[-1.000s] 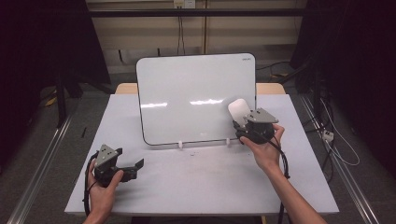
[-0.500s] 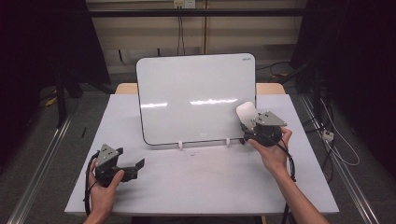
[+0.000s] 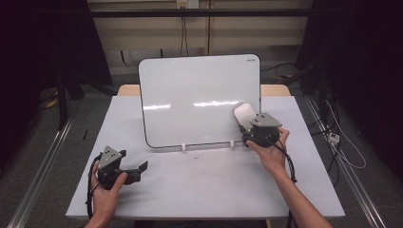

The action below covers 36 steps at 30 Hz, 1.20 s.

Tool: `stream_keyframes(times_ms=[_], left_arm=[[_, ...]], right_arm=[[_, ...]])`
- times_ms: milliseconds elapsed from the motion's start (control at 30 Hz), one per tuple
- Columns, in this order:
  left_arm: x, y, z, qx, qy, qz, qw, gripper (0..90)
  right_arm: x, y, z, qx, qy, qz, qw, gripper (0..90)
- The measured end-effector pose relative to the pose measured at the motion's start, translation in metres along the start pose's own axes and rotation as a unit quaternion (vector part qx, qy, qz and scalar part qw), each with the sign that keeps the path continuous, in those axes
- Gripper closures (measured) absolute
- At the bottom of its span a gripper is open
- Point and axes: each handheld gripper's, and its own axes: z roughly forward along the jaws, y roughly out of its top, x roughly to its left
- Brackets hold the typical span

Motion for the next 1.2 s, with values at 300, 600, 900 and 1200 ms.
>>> stream_keyframes(times_ms=[300,600,900,1200], left_arm=[[-0.0008,0.0009,0.0014,-0.003,-0.004,0.001,1.0,6.0],[-0.0017,0.0021,-0.0012,-0.006,0.002,0.004,1.0,6.0],[-0.0026,0.0021,-0.0021,-0.005,0.006,0.001,1.0,6.0],[-0.0029,0.0017,-0.0024,-0.004,0.009,0.0,1.0,6.0]], right_arm=[[0.0054,-0.0009,0.0075,0.009,-0.008,-0.013,0.9998,31.5],[0.008,-0.0009,0.0073,0.011,-0.015,-0.013,0.9997,31.4],[0.0067,-0.0011,0.007,0.011,-0.011,-0.007,0.9999,31.0],[0.0029,-0.0019,0.0059,0.004,0.004,0.01,0.9999,29.1]])
